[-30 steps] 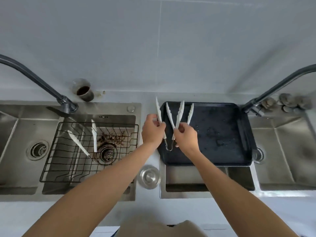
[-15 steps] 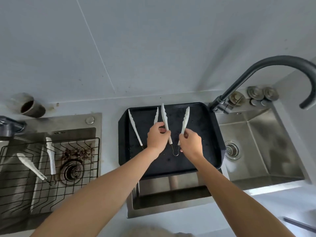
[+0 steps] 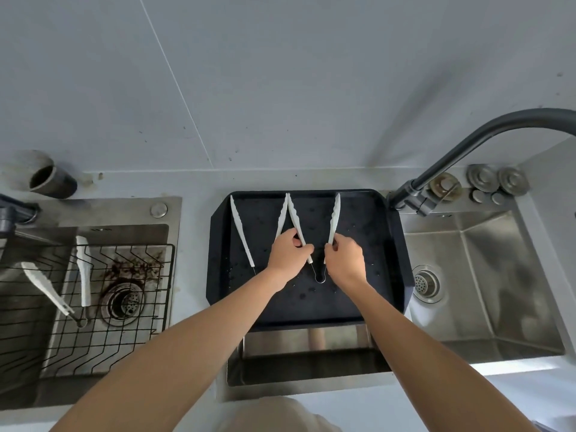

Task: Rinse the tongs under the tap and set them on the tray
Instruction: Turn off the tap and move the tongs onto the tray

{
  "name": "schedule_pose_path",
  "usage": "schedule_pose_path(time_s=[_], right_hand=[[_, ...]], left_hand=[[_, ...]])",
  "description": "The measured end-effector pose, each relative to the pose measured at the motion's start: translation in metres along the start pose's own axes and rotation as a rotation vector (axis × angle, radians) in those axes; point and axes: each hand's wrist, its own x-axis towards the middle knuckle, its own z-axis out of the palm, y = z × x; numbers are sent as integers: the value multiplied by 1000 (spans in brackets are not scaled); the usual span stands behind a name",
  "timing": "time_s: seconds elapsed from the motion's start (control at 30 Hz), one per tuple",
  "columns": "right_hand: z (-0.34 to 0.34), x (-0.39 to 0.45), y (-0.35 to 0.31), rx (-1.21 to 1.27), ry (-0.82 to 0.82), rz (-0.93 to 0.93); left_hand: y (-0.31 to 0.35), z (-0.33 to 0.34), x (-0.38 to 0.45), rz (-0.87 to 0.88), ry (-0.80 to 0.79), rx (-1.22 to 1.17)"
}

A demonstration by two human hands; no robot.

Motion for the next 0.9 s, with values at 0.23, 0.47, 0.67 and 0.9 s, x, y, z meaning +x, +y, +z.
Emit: schedule_pose_path(time_s=[0.23, 0.47, 0.67, 0.9], right_hand=[[0, 2, -4, -58, 12, -28], [-2, -4, -7, 1, 10, 17], [-5, -7, -11, -23, 6, 77], [-3, -26, -32, -105, 132, 162]], left_hand=[[0, -5, 1, -31, 7, -28], [-1, -16, -4, -50, -29, -90], [-1, -46, -13, -75, -44, -173], [-21, -110, -32, -96, 14, -200]])
